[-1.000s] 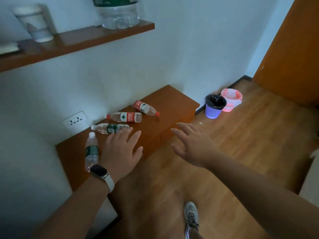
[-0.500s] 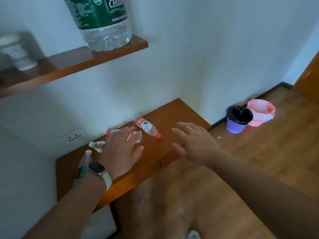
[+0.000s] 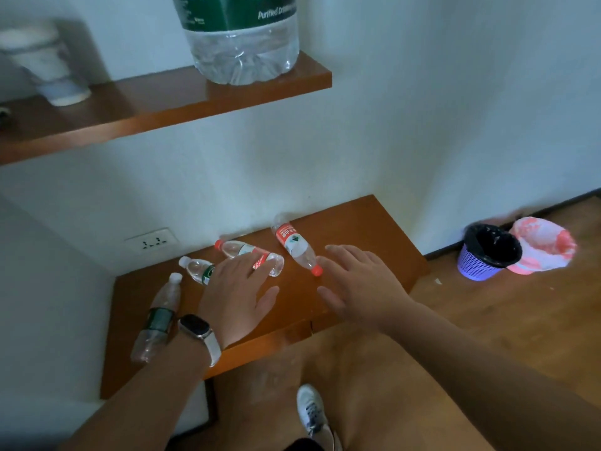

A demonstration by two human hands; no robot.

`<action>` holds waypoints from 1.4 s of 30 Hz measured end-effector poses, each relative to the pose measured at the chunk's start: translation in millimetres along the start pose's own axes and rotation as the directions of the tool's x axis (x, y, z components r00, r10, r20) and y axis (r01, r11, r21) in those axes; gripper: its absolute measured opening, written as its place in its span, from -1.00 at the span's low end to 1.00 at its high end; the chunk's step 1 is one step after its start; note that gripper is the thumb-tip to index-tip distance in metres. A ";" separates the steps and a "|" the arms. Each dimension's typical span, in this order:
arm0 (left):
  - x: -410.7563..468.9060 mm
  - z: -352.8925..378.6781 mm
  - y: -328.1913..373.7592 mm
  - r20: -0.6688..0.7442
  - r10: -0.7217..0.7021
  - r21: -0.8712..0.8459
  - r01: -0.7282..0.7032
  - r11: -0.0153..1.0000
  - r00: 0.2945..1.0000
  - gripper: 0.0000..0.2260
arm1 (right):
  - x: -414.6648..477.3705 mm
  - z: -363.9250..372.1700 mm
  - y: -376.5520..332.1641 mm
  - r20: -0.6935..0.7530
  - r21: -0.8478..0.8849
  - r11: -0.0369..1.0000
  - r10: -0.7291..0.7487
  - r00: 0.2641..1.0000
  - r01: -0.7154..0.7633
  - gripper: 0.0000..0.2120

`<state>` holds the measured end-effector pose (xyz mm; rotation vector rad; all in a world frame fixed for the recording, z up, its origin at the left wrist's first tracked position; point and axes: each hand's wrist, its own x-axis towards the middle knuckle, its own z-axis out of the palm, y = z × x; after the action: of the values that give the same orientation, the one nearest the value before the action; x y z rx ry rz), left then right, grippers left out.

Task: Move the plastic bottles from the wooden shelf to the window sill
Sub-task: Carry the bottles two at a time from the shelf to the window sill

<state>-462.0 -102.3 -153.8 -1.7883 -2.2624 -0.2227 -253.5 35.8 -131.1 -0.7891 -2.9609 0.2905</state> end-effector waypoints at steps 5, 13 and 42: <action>23.1 29.9 -18.2 0.022 -0.006 -0.053 0.007 0.999 1.000 -0.61 | 45.8 6.8 15.2 0.056 -0.032 0.999 -0.024 0.998 0.026 -0.51; 58.8 84.6 -59.8 0.008 -0.031 -0.111 0.032 0.993 0.999 -0.60 | 123.7 20.4 23.9 0.154 -0.105 0.991 -0.071 0.986 0.088 -0.49; 146.8 203.6 -61.5 0.572 -0.805 -0.268 0.963 -0.002 0.157 -0.21 | 274.0 159.8 71.5 0.491 0.269 0.861 0.263 0.831 -0.431 -0.30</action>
<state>-573.7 75.5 -304.6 0.0735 -3.4762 -1.1104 -473.6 206.9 -298.4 -1.3670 -2.9511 1.1622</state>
